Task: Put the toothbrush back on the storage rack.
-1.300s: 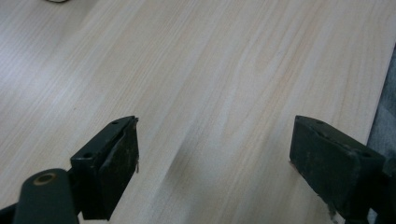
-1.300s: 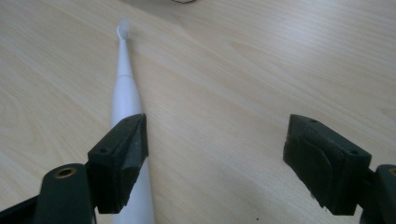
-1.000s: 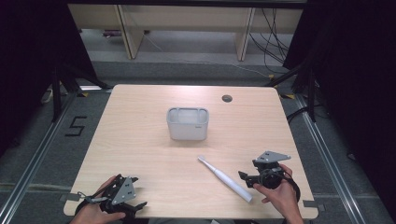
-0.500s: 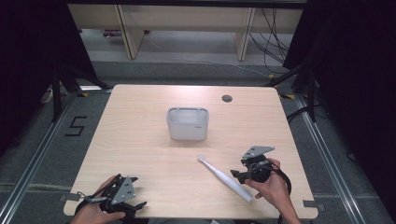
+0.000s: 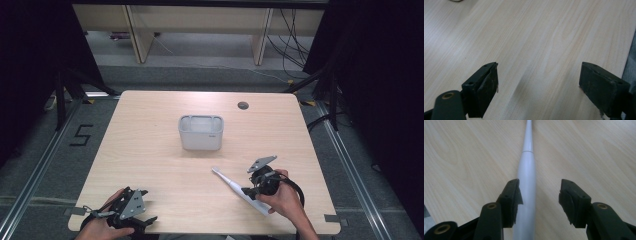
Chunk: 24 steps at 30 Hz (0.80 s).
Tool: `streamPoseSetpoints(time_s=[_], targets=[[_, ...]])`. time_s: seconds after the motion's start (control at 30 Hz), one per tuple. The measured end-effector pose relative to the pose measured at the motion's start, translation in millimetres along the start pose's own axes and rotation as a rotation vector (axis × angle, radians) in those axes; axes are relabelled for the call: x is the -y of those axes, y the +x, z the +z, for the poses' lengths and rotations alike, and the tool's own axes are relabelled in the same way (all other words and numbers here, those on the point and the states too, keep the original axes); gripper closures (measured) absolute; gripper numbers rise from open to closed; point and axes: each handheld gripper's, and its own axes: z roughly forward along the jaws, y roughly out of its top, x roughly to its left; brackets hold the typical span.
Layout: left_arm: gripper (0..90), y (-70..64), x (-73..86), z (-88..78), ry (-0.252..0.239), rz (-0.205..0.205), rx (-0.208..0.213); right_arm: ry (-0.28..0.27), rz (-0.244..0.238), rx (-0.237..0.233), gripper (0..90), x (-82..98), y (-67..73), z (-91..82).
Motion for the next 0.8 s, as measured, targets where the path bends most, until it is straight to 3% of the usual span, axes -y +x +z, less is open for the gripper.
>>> streamPoseSetpoints(time_s=[0.07, 0.1, 0.43, 0.57, 0.7, 0.8], targets=[[15.4, -0.1, -0.2, -0.4, -0.004, -0.003, -0.001, 0.023, -0.016, -0.006, 52.3, -2.2, 0.6, -0.1], [15.4, -0.3, 0.0, -0.2, 0.001, 0.0, -0.007, 0.051, -0.015, -0.031, 53.0, -4.6, 2.7, 2.5], [15.4, -1.7, 0.1, 0.1, -0.014, -0.009, -0.009, 0.127, -0.087, -0.035, 57.3, -13.6, 7.1, 12.1], [15.4, 0.2, -0.1, -0.2, 0.002, 0.002, -0.003, 0.146, -0.089, -0.033, 58.9, -13.6, 8.8, 13.7], [15.4, 0.2, -0.1, -0.1, 0.001, 0.001, -0.003, 0.193, -0.133, -0.029, 60.6, -14.4, 9.4, 19.7], [15.4, -0.4, -0.2, -0.2, -0.004, 0.0, 0.005, 0.211, -0.134, -0.03, 61.7, -14.4, 10.2, 21.9]])
